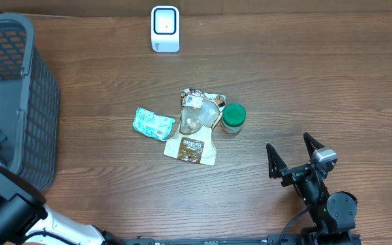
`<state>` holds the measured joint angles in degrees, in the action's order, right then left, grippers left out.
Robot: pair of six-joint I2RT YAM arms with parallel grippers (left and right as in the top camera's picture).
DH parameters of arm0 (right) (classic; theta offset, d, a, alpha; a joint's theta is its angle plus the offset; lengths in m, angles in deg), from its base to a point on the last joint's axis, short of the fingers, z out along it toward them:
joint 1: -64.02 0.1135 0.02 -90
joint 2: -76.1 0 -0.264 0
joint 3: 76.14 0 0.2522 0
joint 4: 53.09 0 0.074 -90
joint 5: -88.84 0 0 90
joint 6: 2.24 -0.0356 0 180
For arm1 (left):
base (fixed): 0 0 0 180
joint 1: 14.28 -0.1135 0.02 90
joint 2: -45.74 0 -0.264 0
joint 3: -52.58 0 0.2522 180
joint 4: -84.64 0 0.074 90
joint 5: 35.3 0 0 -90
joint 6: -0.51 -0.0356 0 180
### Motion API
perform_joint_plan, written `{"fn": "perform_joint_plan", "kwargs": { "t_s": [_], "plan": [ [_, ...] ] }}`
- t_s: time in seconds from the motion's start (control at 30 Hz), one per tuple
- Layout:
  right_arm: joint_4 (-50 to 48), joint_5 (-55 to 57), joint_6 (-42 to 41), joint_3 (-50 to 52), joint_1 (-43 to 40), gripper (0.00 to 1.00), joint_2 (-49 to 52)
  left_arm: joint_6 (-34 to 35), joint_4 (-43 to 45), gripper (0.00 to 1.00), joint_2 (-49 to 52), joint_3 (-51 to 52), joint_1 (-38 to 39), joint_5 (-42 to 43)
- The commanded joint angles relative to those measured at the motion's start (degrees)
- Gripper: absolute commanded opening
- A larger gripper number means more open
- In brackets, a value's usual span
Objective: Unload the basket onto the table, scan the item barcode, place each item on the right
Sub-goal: 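Reach the left gripper into the basket toward the orange tissue pack, then grasp the orange tissue pack with the left gripper and lift it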
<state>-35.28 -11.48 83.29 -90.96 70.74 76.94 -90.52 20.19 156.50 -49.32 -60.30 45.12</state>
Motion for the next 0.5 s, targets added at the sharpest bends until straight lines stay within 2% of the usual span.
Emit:
{"fn": "perform_joint_plan", "kwargs": {
  "t_s": [0.0, 0.13, 0.23, 0.27, 0.33, 0.47],
  "plan": [
    [-0.28, -0.24, 0.04, 0.59, -0.33, 1.0, -0.68, -0.07, -0.33, 0.04, 0.42, -2.1, 2.51, 2.36],
    [-0.28, -0.24, 0.04, 0.59, -0.33, 1.0, -0.68, -0.04, -1.49, 0.04, 0.48, -2.03, 4.22, -2.16],
    [-0.28, -0.24, 0.04, 0.59, -0.33, 1.0, -0.68, 3.28, -3.43, 0.44, 0.48, -2.01, 3.69, -7.65],
    [-0.28, -0.24, 0.04, 0.59, -0.33, 1.0, -0.68, 4.09, -3.8, 0.52, 0.48, -2.01, 3.23, -8.37],
    [-0.28, -0.24, 0.04, 0.59, -0.33, 1.0, -0.68, 4.5, -4.48, 0.59, 0.5, -1.92, 1.97, -8.55],
    [-0.28, -0.24, 0.04, 0.59, -0.33, 1.0, -0.68, 4.46, -3.52, 0.64, 0.5, -0.26, -0.52, -8.37]
  ]
}}
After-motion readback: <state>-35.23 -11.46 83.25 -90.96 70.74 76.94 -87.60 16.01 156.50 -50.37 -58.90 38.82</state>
